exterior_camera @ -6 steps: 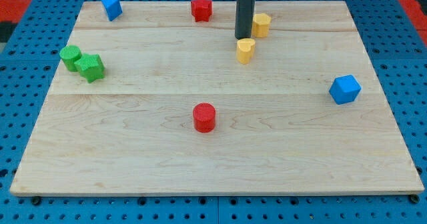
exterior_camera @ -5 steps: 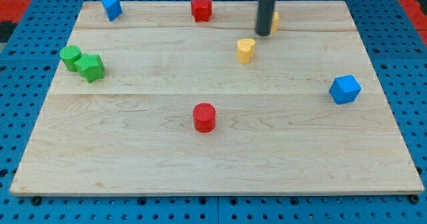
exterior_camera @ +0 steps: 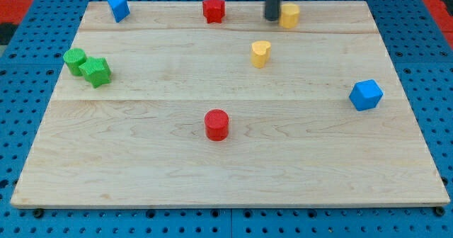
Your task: Push the yellow hexagon towards top right
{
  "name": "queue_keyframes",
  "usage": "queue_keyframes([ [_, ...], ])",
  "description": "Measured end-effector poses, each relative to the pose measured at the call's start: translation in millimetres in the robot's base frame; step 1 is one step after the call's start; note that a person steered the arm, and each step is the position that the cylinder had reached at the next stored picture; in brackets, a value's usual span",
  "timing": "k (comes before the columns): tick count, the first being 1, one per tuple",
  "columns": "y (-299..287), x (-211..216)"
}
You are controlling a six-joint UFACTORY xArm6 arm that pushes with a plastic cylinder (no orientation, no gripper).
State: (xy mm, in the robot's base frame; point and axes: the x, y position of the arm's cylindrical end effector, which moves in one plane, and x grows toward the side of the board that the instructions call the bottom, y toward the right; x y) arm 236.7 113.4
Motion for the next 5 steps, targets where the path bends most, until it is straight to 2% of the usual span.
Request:
queue_keyframes([
  [2, 14.0, -1.6],
  [5, 22.2, -43.9],
])
